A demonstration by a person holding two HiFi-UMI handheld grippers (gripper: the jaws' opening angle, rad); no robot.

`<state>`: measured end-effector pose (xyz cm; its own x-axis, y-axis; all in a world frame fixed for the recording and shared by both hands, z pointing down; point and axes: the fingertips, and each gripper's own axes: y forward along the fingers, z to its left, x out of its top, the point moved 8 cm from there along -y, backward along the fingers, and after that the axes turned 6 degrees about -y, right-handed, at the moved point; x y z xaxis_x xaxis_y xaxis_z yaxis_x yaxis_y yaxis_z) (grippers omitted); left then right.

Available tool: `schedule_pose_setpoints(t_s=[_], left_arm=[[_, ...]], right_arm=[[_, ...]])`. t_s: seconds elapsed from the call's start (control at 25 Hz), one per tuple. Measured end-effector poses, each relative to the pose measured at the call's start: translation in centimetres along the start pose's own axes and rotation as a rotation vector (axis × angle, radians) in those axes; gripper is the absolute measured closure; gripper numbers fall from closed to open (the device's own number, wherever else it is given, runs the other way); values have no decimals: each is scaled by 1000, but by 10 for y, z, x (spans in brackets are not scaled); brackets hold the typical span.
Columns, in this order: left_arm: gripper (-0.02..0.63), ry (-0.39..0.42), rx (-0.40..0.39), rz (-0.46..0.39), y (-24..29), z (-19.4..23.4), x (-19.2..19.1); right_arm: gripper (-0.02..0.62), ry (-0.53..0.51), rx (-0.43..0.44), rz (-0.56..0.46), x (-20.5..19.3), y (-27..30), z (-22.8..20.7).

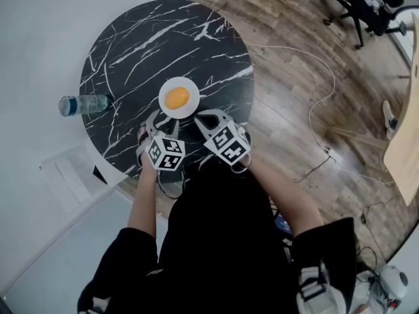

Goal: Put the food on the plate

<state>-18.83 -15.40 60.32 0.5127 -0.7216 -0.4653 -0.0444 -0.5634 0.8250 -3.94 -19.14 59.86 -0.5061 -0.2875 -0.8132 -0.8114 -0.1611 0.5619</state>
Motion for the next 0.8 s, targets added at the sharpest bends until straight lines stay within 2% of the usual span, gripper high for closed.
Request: schedule_pose_setpoints(t_s=[0.28,0.44,0.56,0.68,0.8], left_arm=[[357,-149,0,-51,-28,1,-11],[474,-234,27,-119,-54,3,-15],[586,-363,56,-184,-78,7,-25],[604,-481,37,-257,-98,10,-31],[606,-515,50,-302,-116,11,-39]], right_arm=[[598,-48,-38,-45,19,1,28],[598,-90,-59,-77,38,-4,45],[598,-131,-93,-98,51,-13,57],[598,-202,-145,-100,60,-20,67],[598,-227,-168,-132,74,-29,78]])
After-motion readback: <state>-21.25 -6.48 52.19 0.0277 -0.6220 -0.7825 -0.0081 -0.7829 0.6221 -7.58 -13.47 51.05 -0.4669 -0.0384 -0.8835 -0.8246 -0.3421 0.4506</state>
